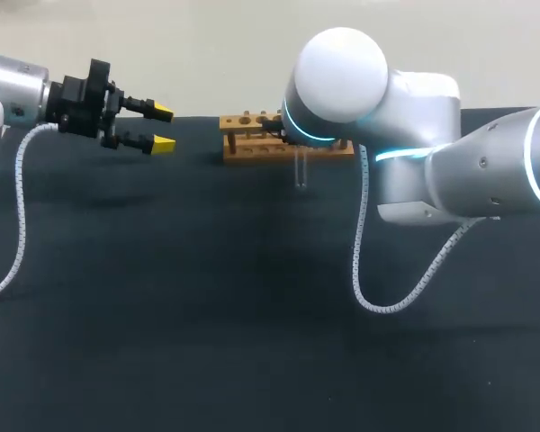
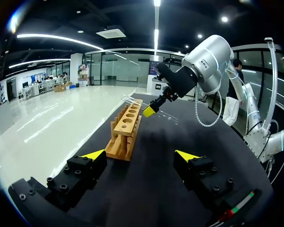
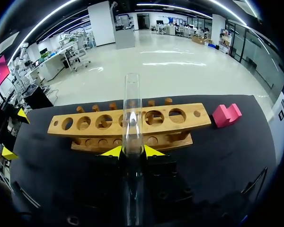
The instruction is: Grasp the test tube, adjust it, and insert it.
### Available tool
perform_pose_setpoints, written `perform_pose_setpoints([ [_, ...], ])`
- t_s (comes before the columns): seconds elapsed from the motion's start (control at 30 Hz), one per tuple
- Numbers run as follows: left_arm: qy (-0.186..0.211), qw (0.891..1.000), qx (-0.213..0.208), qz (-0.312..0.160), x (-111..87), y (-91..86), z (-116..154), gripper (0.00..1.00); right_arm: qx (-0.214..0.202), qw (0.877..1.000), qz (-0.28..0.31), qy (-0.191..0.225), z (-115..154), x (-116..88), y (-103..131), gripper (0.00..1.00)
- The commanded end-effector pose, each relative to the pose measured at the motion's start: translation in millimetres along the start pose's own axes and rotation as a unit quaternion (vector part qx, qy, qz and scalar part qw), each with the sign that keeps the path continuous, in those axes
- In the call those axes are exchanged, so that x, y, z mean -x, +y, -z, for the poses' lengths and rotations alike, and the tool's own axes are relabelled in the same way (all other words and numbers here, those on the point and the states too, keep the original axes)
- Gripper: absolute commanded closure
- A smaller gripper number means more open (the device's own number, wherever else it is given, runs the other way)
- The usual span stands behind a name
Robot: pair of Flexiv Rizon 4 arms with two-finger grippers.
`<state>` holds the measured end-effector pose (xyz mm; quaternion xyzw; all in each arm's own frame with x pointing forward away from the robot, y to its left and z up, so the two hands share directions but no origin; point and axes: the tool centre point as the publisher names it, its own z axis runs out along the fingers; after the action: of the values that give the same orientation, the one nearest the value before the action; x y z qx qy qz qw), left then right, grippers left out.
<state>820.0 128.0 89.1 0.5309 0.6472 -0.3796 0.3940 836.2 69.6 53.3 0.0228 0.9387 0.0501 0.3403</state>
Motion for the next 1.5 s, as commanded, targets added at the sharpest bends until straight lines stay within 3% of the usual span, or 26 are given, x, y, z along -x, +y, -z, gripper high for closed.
perform_pose_setpoints([
  [0.03, -0.001, 1.000, -0.001, -0.002, -1.2, 0.6, 0.2, 0.00, 0.004, 1.000, 0.001, 0.009, -4.5, 0.5, -0.1, 1.00],
  [0.87, -0.001, 1.000, -0.001, -0.002, -1.2, 0.6, 0.2, 0.00, 0.021, 0.998, 0.002, 0.055, -10.8, -7.0, 0.2, 1.00],
  [1.13, -0.001, 1.000, -0.001, -0.002, -1.2, 0.6, 0.2, 0.00, 0.016, 0.999, -0.006, 0.052, -7.5, -8.9, -0.9, 1.00],
  [1.5, -0.001, 1.000, -0.001, -0.002, -1.2, 0.6, 0.2, 0.00, 0.008, 0.999, -0.031, 0.026, 17.7, -10.1, 2.0, 1.00],
])
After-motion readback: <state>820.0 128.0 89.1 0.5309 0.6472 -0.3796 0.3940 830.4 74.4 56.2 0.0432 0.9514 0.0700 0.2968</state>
